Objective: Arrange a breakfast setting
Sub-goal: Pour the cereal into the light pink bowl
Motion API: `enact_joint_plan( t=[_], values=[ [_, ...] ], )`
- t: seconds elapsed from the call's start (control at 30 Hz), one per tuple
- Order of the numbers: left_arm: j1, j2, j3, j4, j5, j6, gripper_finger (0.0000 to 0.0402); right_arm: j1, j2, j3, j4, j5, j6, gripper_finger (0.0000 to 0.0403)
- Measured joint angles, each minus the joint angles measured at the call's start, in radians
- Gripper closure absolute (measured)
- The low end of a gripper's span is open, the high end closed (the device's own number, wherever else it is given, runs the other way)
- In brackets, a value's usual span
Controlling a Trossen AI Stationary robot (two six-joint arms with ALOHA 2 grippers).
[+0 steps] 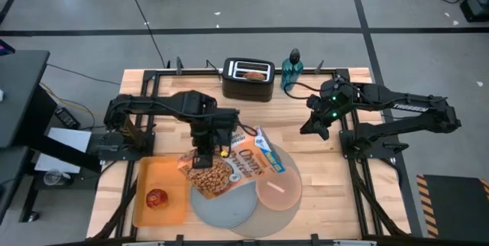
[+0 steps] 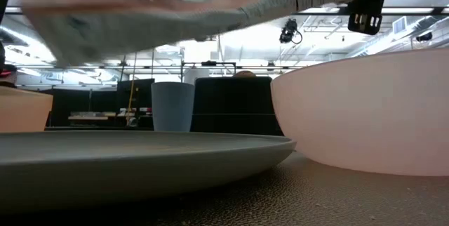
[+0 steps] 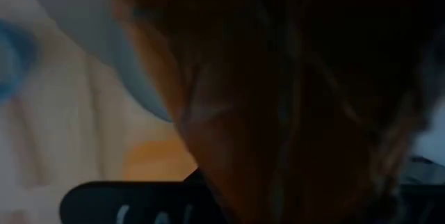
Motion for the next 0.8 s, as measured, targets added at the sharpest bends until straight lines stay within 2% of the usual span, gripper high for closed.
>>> enact_joint_plan(
  t=[0.13,0.23,0.43,0.57,0.7,0.8],
  values=[
    [-0.028,0.004,0.000,0.000,0.025,-0.041,0.0392,0.052,-0.001,-0.001,0.057,0.001,0.009,0.0323],
    [-0.034,0.003,0.000,0.001,0.020,-0.067,0.0392,0.119,0.001,-0.002,0.213,0.039,0.020,0.0323],
    [-0.039,0.003,0.000,0.000,-0.103,-0.068,0.0392,0.242,0.026,-0.001,0.526,0.173,-0.020,0.0323],
    [-0.039,0.005,0.000,0.000,-0.126,-0.067,0.0392,0.272,0.047,0.000,0.577,0.212,-0.056,0.0314],
    [-0.037,0.005,0.000,0.000,-0.211,-0.053,0.0392,0.294,0.090,0.035,0.574,0.216,-0.079,0.0279],
    [-0.037,0.005,0.000,0.000,-0.227,-0.045,0.0392,0.311,0.138,0.095,0.541,0.271,-0.100,0.0246]
  ],
)
